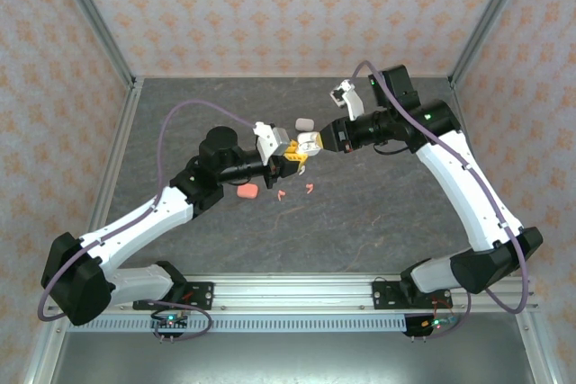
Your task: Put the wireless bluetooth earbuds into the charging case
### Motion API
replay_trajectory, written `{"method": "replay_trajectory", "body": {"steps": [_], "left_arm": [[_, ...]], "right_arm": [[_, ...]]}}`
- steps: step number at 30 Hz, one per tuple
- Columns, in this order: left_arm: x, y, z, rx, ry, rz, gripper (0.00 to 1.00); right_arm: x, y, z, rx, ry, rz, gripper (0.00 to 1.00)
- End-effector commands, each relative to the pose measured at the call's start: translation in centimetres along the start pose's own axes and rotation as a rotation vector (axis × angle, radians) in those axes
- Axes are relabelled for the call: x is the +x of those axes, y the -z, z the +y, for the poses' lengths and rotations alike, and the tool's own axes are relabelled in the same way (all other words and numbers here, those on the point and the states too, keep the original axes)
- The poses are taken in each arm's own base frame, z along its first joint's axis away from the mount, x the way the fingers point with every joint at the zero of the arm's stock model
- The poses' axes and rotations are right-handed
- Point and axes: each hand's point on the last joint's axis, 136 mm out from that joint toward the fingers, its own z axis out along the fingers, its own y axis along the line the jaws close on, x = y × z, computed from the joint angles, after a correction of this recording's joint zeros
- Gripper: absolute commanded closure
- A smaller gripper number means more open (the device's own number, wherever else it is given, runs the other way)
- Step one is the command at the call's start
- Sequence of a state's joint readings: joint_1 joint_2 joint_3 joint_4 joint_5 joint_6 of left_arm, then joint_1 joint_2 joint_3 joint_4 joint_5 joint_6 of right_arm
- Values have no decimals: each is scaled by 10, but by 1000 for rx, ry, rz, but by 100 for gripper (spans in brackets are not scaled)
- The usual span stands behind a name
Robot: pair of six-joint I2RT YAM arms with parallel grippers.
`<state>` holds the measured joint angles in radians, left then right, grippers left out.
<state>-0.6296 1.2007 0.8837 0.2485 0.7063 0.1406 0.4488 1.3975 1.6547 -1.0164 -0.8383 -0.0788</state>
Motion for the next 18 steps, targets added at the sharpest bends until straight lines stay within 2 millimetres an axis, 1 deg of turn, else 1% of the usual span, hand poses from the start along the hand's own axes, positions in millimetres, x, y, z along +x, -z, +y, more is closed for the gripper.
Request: {"method": "replay_trajectory", "body": {"steps": [1, 8, 12, 18], "left_arm": [[-25, 0, -8, 24, -54, -63, 100], [-26, -2, -9, 31, -52, -61, 100], [-27, -3, -9, 32, -50, -65, 100], [-27, -5, -9, 35, -43, -65, 100]], "right_arm": [[-4, -4, -8, 28, -6, -6, 77], [-6, -7, -14, 45, -24, -11, 77], [-9, -9, -16, 53, -29, -24, 73], [-13, -4, -16, 73, -17, -46, 69]]}}
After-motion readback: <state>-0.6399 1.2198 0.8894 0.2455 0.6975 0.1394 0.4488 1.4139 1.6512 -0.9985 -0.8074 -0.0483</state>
